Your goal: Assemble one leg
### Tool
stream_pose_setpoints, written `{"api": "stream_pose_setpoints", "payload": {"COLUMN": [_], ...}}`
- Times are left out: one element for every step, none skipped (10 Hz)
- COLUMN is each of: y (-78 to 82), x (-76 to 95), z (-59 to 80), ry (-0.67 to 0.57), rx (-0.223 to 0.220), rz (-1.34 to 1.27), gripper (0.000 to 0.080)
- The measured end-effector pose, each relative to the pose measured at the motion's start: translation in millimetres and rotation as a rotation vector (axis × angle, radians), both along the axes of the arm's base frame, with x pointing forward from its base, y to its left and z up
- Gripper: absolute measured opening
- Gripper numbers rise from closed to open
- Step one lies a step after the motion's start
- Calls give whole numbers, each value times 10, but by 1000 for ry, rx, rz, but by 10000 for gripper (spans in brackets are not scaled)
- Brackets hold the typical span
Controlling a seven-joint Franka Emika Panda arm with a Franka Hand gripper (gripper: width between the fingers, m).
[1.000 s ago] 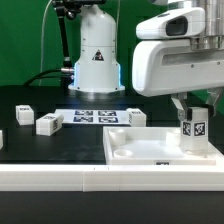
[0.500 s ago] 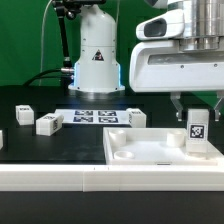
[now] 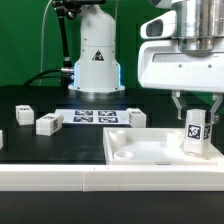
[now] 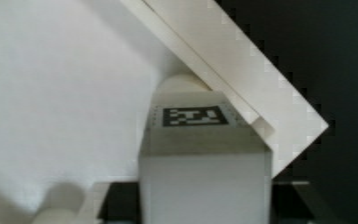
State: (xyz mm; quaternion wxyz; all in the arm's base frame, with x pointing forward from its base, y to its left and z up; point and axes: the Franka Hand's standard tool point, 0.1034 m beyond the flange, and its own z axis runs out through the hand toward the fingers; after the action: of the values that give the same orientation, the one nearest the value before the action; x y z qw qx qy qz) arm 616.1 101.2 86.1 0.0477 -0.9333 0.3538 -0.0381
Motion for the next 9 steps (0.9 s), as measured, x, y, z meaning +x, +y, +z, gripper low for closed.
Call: {"api": "stream_pose_setpoints", "payload": {"y": [26, 46, 45, 86, 147, 158, 174, 197, 218], "x": [-5, -8, -8, -19, -33, -49, -57, -61, -61], "z": [-1, -1, -1, -1, -5, -18, -24, -26, -25], "ry": [6, 3, 0, 0, -3, -11, -13, -20, -27], "rx": [14, 9, 5, 2, -5, -19, -27, -46, -67], "rz": [-82, -30, 6, 38, 108, 247, 320, 445, 559], "gripper": [294, 390, 566, 566, 632, 644, 644, 649, 649]}}
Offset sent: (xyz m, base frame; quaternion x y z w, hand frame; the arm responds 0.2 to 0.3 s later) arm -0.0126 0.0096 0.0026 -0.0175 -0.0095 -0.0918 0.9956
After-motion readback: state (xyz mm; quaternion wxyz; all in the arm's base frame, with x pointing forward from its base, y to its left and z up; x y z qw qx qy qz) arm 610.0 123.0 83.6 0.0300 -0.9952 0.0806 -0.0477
